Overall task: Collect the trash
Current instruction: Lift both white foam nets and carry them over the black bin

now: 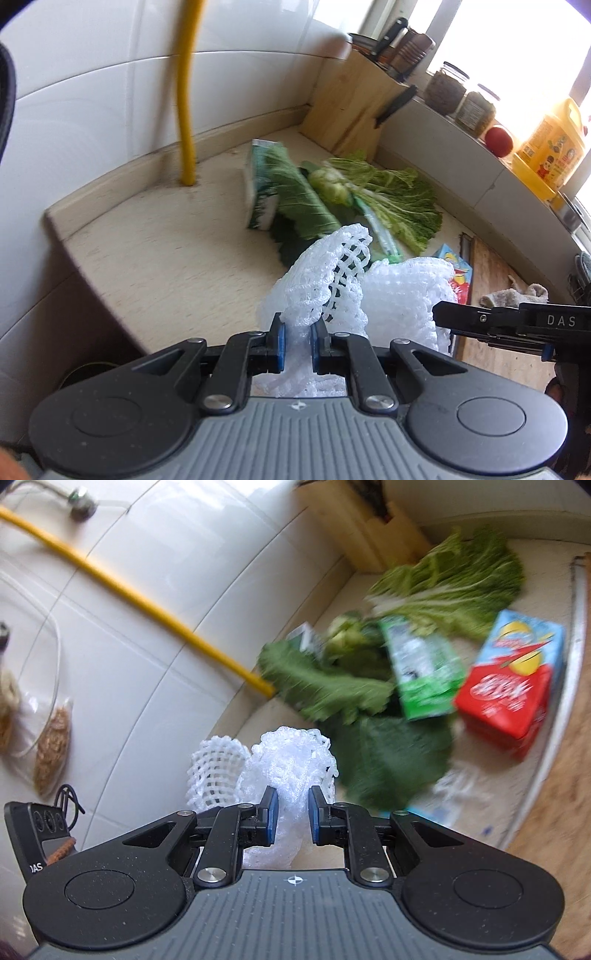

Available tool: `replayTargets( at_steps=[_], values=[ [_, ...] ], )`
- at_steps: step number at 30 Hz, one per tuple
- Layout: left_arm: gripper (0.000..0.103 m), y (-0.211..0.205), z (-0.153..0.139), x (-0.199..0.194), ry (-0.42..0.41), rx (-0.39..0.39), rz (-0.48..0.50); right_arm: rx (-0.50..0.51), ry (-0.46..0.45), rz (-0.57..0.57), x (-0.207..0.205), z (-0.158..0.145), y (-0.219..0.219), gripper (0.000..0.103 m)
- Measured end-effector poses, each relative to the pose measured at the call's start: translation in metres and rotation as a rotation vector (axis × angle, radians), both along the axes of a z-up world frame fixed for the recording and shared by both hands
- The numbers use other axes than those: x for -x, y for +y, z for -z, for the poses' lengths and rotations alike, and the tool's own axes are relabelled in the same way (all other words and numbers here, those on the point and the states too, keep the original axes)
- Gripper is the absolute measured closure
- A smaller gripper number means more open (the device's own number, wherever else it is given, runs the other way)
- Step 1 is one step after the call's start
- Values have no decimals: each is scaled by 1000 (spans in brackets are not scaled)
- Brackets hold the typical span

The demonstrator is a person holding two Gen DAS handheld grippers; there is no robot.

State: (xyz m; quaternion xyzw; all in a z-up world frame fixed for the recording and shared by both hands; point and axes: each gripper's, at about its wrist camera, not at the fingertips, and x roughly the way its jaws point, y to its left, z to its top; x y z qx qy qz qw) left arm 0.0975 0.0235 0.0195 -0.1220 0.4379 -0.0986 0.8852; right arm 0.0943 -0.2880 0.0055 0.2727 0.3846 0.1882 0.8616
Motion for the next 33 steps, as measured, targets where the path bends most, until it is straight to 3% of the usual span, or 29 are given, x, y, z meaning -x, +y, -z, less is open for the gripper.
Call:
replayTargets(
  at_steps=[16,33],
  values=[
    [92,80,6,67,9,-4,-148,37,43,-157,18,12,100,80],
    [92,125,4,125,-25,-13,-240,64,16,-255,35,14,164,80]
  ],
)
